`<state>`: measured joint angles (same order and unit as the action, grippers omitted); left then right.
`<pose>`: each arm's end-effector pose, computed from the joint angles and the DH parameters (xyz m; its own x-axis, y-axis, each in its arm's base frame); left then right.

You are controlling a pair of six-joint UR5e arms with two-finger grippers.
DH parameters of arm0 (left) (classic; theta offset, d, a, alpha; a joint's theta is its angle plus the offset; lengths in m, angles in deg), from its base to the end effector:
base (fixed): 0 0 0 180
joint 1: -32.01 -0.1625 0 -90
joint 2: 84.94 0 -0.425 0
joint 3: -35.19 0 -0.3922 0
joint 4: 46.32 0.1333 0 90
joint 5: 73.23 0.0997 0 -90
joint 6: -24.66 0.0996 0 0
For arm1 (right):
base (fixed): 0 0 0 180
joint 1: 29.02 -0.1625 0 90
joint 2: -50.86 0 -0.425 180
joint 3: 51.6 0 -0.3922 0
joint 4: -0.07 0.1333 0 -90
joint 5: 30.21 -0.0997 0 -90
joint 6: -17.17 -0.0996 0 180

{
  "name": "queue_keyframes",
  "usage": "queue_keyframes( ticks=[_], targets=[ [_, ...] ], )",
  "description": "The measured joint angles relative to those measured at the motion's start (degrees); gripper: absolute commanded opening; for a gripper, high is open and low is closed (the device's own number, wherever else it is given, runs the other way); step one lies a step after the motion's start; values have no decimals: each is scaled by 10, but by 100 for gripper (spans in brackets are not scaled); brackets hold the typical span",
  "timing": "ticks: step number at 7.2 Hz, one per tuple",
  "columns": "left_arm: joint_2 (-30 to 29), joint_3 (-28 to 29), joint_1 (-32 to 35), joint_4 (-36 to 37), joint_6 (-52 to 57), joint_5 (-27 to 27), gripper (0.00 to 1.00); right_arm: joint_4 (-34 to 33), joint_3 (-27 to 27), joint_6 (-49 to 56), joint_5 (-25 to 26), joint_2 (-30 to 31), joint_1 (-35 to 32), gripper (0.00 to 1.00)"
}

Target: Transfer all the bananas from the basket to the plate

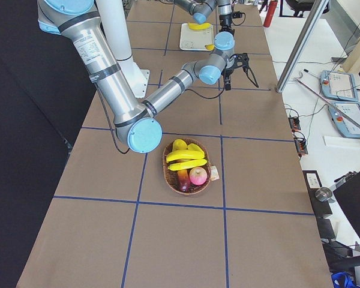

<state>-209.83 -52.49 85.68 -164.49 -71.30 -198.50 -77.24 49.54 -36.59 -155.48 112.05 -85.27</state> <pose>0.3497 -0.6034 0.2527 0.2507 -0.4840 -0.8384 0.3874 0.8438 -0.3713 -0.2873 -0.5664 0.2532 0.5225 -0.0868 0.8482 -0.1426 0.9719 0.1873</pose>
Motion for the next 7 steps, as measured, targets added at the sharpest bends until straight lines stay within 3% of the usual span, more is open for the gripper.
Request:
queue_keyframes(
  ticks=[2,3,5,7],
  targets=[
    [71,-95,9,173,57,-1,0,-166,53,129,19,11,-22,100],
    [127,-129,14,216,80,0,0,-218,66,182,26,18,-30,99],
    [245,-142,46,193,150,2,0,-247,70,237,33,36,-35,99],
    [307,-101,92,126,207,0,2,-249,70,246,33,41,-34,99]
  ],
)
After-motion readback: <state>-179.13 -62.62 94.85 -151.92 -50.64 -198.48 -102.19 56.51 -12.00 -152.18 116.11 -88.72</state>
